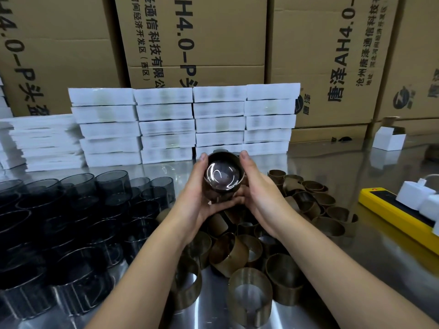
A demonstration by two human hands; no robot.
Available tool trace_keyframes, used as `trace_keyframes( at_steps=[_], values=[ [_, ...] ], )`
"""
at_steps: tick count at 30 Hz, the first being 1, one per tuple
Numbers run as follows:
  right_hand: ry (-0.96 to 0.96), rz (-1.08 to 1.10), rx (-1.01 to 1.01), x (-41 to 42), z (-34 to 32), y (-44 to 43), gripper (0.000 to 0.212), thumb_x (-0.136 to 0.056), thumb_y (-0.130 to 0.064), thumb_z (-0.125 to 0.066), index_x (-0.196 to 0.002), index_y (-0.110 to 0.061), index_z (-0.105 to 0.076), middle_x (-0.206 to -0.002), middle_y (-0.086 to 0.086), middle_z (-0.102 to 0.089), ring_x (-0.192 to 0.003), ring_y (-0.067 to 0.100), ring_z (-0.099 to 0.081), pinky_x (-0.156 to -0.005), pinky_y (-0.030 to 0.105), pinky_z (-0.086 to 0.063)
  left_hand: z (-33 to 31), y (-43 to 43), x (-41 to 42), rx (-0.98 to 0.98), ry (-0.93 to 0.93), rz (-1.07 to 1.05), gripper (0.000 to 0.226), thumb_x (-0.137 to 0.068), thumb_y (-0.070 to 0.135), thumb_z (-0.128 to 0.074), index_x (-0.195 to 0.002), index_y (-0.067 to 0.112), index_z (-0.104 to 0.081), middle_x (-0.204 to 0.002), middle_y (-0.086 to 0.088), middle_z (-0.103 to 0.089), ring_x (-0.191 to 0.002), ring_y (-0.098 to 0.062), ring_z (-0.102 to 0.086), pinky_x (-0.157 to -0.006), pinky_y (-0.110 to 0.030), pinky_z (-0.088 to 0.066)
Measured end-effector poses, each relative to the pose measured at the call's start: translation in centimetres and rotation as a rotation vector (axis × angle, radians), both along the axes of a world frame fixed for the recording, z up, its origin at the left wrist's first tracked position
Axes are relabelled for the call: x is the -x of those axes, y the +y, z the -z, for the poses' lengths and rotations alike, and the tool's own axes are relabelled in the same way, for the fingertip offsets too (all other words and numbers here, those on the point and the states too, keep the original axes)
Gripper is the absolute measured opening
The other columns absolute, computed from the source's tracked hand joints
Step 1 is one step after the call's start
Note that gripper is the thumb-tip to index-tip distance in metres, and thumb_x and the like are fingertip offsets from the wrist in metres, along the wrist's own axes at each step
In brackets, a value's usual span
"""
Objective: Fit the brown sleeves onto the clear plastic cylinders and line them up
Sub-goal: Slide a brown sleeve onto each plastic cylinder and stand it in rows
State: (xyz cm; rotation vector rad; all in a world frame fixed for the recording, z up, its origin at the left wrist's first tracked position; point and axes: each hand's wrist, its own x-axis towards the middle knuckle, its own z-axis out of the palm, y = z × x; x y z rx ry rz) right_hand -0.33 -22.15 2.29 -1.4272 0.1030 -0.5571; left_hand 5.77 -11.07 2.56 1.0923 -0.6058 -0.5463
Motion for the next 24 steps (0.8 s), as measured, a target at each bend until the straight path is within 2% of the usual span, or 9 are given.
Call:
trace_keyframes(
  at_steps=[2, 4, 8, 9, 13, 16, 19, 21, 24],
  values=[
    [0.016, 0.029, 0.002, 0.0, 0.0, 0.0, 0.071, -0.06, -0.081, -0.054, -0.098, -0.023, -0.069, -0.088, -0.002, -0.075, -0.064, 0.005, -0.066, -0.055, 0.02, -0.046, 0.0, -0.2, 0.0, -0.038, -0.034, -0.041, 0.071, -0.061, 0.069, -0.051, -0.111, 0.02, -0.066, -0.097, -0.005, -0.076, -0.09, -0.025, -0.073, -0.061, -0.031, -0.059],
    [0.048, 0.065, 0.027, -0.2, 0.1, -0.1, 0.069, -0.061, -0.086, -0.051, -0.092, -0.027, -0.071, -0.083, -0.005, -0.074, -0.06, 0.001, -0.064, -0.058, 0.022, -0.042, -0.1, -0.3, 0.0, -0.055, -0.053, -0.064, 0.07, -0.062, 0.07, -0.048, -0.108, 0.021, -0.066, -0.094, -0.004, -0.076, -0.087, -0.024, -0.073, -0.059, -0.03, -0.059],
    [0.069, 0.103, 0.075, -0.3, 0.1, 0.1, 0.072, -0.058, -0.088, -0.041, -0.095, -0.033, -0.07, -0.091, -0.002, -0.075, -0.076, 0.009, -0.066, -0.062, 0.026, -0.041, 0.1, -0.5, 0.2, -0.065, -0.052, -0.095, 0.074, -0.065, 0.071, -0.047, -0.112, 0.016, -0.064, -0.094, -0.009, -0.076, -0.084, -0.024, -0.074, -0.055, -0.029, -0.058],
    [0.07, 0.114, 0.084, -0.2, 0.1, 0.1, 0.071, -0.059, -0.088, -0.04, -0.093, -0.034, -0.07, -0.089, 0.0, -0.074, -0.075, 0.013, -0.064, -0.06, 0.027, -0.039, 0.1, -0.6, 0.1, -0.065, -0.053, -0.108, 0.072, -0.067, 0.07, -0.045, -0.11, 0.016, -0.065, -0.092, -0.009, -0.076, -0.081, -0.024, -0.074, -0.053, -0.028, -0.058],
    [0.051, 0.126, 0.13, -0.1, 0.0, 0.1, 0.065, -0.07, -0.082, -0.036, -0.092, -0.03, -0.069, -0.064, -0.002, -0.061, -0.048, 0.008, -0.047, -0.046, 0.025, -0.033, 0.3, -0.9, 0.0, -0.067, -0.084, -0.146, 0.067, -0.075, 0.07, -0.038, -0.103, 0.018, -0.068, -0.085, -0.007, -0.076, -0.075, -0.023, -0.074, -0.05, -0.026, -0.055],
    [0.018, 0.109, 0.158, -0.1, 0.1, 0.0, 0.061, -0.082, -0.074, -0.035, -0.097, -0.024, -0.068, -0.067, 0.001, -0.059, -0.048, 0.009, -0.045, -0.046, 0.025, -0.033, 0.5, -1.0, -0.2, -0.073, -0.109, -0.166, 0.065, -0.083, 0.069, -0.034, -0.103, 0.017, -0.068, -0.084, -0.008, -0.076, -0.073, -0.022, -0.074, -0.05, -0.025, -0.055],
    [0.02, 0.12, 0.177, 0.0, 0.2, 0.1, 0.055, -0.091, -0.066, -0.032, -0.094, -0.024, -0.068, -0.068, 0.003, -0.058, -0.049, 0.01, -0.044, -0.047, 0.025, -0.034, 0.9, -1.2, -0.4, -0.089, -0.135, -0.209, 0.063, -0.09, 0.065, -0.028, -0.101, 0.017, -0.068, -0.073, -0.002, -0.074, -0.061, -0.011, -0.07, -0.046, -0.022, -0.051],
    [0.032, 0.126, 0.185, 0.0, 0.2, 0.1, 0.056, -0.092, -0.064, -0.03, -0.089, -0.024, -0.068, -0.066, 0.003, -0.059, -0.047, 0.009, -0.044, -0.047, 0.023, -0.035, 1.2, -1.4, -0.4, -0.098, -0.162, -0.239, 0.063, -0.092, 0.064, -0.026, -0.1, 0.018, -0.068, -0.068, 0.001, -0.072, -0.056, -0.006, -0.066, -0.044, -0.021, -0.048],
    [0.054, 0.149, 0.189, 0.2, 0.1, 0.3, 0.053, -0.094, -0.06, -0.03, -0.072, -0.026, -0.064, -0.053, -0.008, -0.058, -0.041, 0.002, -0.045, -0.043, 0.016, -0.037, 1.3, -1.4, -0.4, -0.093, -0.158, -0.281, 0.06, -0.096, 0.06, -0.025, -0.093, 0.018, -0.069, -0.065, 0.001, -0.071, -0.052, -0.005, -0.063, -0.042, -0.021, -0.047]
  ],
)
